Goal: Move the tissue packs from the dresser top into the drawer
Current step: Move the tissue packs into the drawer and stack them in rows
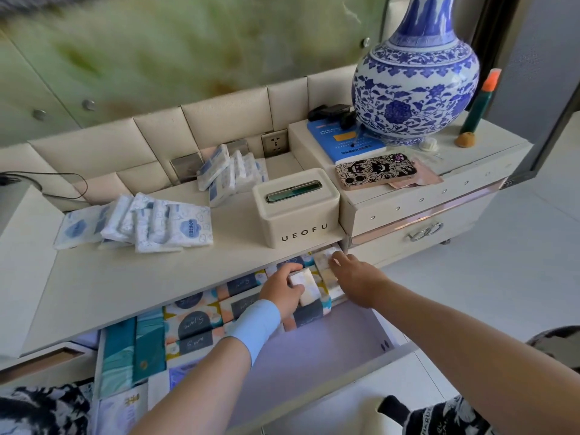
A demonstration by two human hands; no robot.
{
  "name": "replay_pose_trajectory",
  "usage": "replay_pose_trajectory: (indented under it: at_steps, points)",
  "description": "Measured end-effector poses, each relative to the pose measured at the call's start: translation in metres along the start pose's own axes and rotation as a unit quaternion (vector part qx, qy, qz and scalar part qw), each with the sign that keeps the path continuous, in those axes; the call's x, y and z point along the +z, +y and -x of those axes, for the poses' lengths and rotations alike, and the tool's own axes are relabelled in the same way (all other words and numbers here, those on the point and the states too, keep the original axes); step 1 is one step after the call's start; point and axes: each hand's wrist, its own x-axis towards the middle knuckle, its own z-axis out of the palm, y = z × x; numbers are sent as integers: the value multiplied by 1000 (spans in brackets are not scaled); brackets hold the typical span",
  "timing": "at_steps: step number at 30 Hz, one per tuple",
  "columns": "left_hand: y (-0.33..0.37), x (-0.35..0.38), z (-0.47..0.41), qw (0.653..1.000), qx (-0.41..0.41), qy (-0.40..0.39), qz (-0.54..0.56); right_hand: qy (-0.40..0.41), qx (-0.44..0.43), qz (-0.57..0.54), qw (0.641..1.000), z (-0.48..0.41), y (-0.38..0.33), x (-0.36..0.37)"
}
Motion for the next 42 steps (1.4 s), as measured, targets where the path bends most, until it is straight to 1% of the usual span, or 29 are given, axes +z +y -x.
replay_pose_trajectory:
  at_steps: [3, 5, 7, 9, 10, 12, 13, 14, 15, 16, 17, 18, 19, 21, 23, 25, 28, 32, 34, 38, 40, 42]
  points:
    - [3, 0, 0, 999, -17, 4, 44, 6, 26, -5, 1000, -1, -5, -5]
    - [5, 1, -2, 995, -28, -1, 94, 21, 42, -39, 998, -3, -8, -18]
    - [10, 5, -2, 981, -50, 0, 188, 32, 19, -128, 991, 0, -10, -36]
    - [17, 12, -2, 957, -84, 6, 277, -2, -25, -228, 973, 10, -16, -55]
    - [22, 16, -2, 946, -101, 4, 307, -23, -45, -248, 967, 16, -19, -61]
    - [27, 25, -3, 937, -120, -12, 327, -34, -57, -234, 970, 20, -17, -59]
    - [30, 31, -3, 942, -118, -25, 313, -31, -51, -218, 974, 20, -13, -54]
    - [29, 35, -4, 958, -105, -38, 264, -37, -42, -198, 979, 21, -9, -50]
    - [29, 38, -4, 981, -76, -45, 172, -57, -34, -169, 983, 21, -4, -45]
    - [27, 39, -4, 997, -39, -43, 52, -81, -31, -133, 987, 23, 0, -40]
    - [24, 38, -5, 997, 3, -32, -73, -101, -31, -100, 989, 24, 3, -36]
    - [20, 36, -7, 982, 48, -19, -180, -113, -36, -74, 990, 25, 4, -32]
    - [15, 34, -9, 962, 88, -13, -258, -116, -41, -57, 991, 25, 6, -27]
    - [6, 30, -13, 926, 138, -20, -350, -107, -49, -40, 992, 23, 6, -21]
    - [-2, 26, -16, 911, 141, -50, -385, -94, -50, -25, 994, 20, 6, -21]
    - [-8, 25, -17, 907, 126, -76, -395, -87, -57, 8, 995, 17, 5, -20]
    - [-12, 23, -18, 900, 130, -77, -410, -77, -66, 72, 992, 17, 5, -21]
    - [-9, 21, -22, 892, 132, -79, -426, -48, -47, 133, 989, 16, -2, -20]
    - [-8, 21, -24, 890, 132, -75, -430, -38, -28, 123, 991, 14, -6, -15]
    - [-9, 21, -25, 894, 137, -60, -423, -5, 21, 54, 998, 10, -6, -6]
    - [-13, 21, -26, 894, 143, -55, -421, -5, 29, 55, 998, 8, -4, -3]
    - [-17, 20, -25, 896, 147, -47, -416, -24, 37, 70, 997, 9, -3, -2]
